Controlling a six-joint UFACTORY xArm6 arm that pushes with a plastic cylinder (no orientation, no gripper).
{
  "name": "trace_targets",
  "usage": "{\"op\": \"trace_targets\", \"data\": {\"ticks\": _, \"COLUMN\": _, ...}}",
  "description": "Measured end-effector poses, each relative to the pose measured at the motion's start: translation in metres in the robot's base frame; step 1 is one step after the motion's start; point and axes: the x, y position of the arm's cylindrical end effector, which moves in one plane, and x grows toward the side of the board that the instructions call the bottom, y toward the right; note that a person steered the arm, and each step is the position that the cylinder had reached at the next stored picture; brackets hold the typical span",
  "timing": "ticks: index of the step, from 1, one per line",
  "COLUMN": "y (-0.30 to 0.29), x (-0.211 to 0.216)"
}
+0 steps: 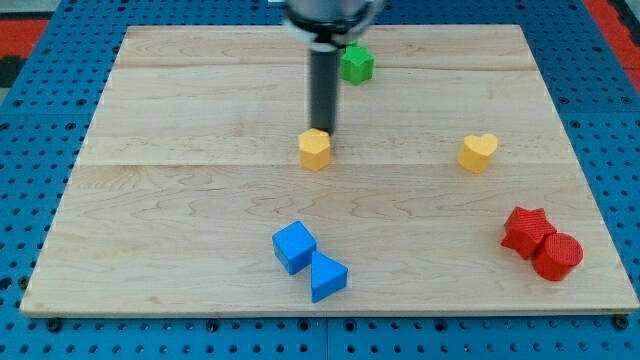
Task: Push the heart at the bottom right of the hexagon
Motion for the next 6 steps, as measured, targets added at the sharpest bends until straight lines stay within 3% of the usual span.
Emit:
{"op": "trace_targets", "data": {"ticks": 1, "y": -0.002, "x": -0.010}}
{"op": "trace_targets", "data": {"ticks": 3, "y": 0.138, "x": -0.081}}
{"op": "trace_targets", "data": {"ticks": 4, "y": 0.234, "x": -0.037}}
{"op": "trace_targets", "data": {"ticks": 5, "y": 0.249, "x": 0.030}}
{"op": "trace_targets", "data": {"ticks": 6, "y": 0.158, "x": 0.042}}
